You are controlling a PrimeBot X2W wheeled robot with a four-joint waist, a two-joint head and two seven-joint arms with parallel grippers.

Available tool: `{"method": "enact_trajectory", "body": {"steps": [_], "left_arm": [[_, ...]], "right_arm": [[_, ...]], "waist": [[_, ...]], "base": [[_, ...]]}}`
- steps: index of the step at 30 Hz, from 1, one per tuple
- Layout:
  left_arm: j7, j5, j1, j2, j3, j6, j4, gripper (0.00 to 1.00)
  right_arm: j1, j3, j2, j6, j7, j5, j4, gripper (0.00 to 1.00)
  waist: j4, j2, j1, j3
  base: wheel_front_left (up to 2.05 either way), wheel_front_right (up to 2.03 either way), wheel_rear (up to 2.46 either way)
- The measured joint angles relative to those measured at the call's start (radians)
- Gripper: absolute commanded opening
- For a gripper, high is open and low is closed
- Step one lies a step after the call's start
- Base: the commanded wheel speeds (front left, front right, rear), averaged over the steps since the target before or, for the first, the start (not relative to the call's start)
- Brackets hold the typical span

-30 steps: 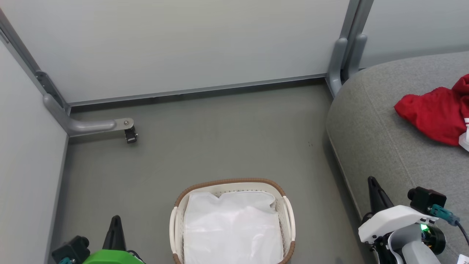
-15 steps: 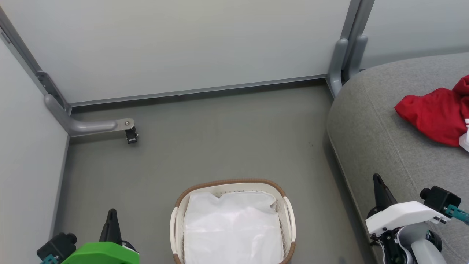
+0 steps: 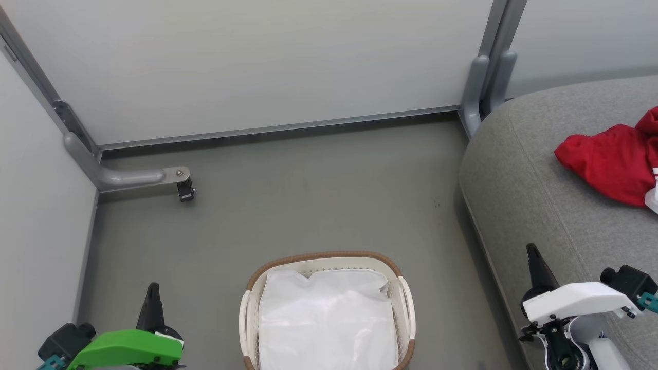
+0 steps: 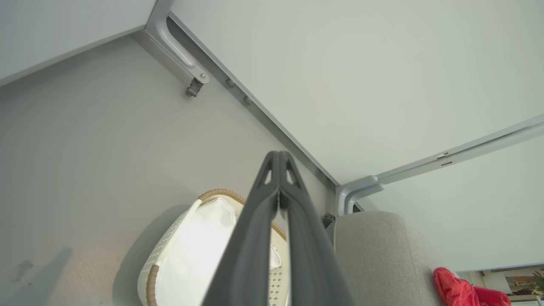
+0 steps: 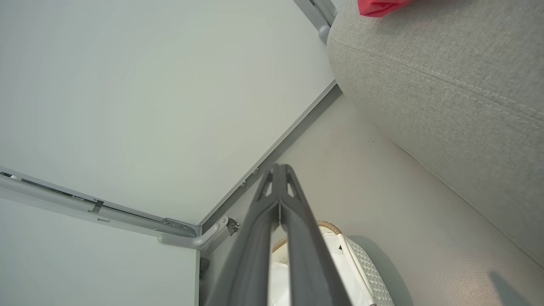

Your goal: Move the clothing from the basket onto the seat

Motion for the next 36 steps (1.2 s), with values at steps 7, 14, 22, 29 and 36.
{"method": "enact_trajectory", "body": {"steps": [7,14,22,29,36], "left_arm": [[0.021,-0.081,-0.008,0.0,0.008,-0.008,-0.009,0.0],[0.039,-0.158,-0.016,0.0,0.02,-0.015,-0.02,0.0],[0.063,-0.239,-0.028,0.0,0.03,-0.019,-0.028,0.0],[0.079,-0.303,-0.034,0.001,0.036,-0.027,-0.034,0.0],[0.095,-0.365,-0.043,0.001,0.044,-0.033,-0.042,0.0]], "right_arm": [[0.002,-0.007,-0.001,0.0,0.02,0.087,-0.015,0.0],[0.003,-0.013,-0.001,0.0,0.04,0.167,-0.03,0.0],[0.005,-0.019,-0.002,0.0,0.061,0.254,-0.046,0.0],[0.007,-0.023,-0.003,0.0,0.077,0.325,-0.059,0.0],[0.008,-0.028,-0.003,0.0,0.094,0.392,-0.071,0.0]], "waist": [[0.001,0.0,0.0,-0.001],[0.002,0.0,0.0,-0.003],[0.004,0.0,0.0,-0.004],[0.005,0.0,0.0,-0.006],[0.006,0.0,0.0,-0.007]], "base": [[0.0,0.0,0.0],[0.0,0.0,0.0],[0.0,0.0,0.0],[0.0,0.0,0.0],[0.0,0.0,0.0]]}}
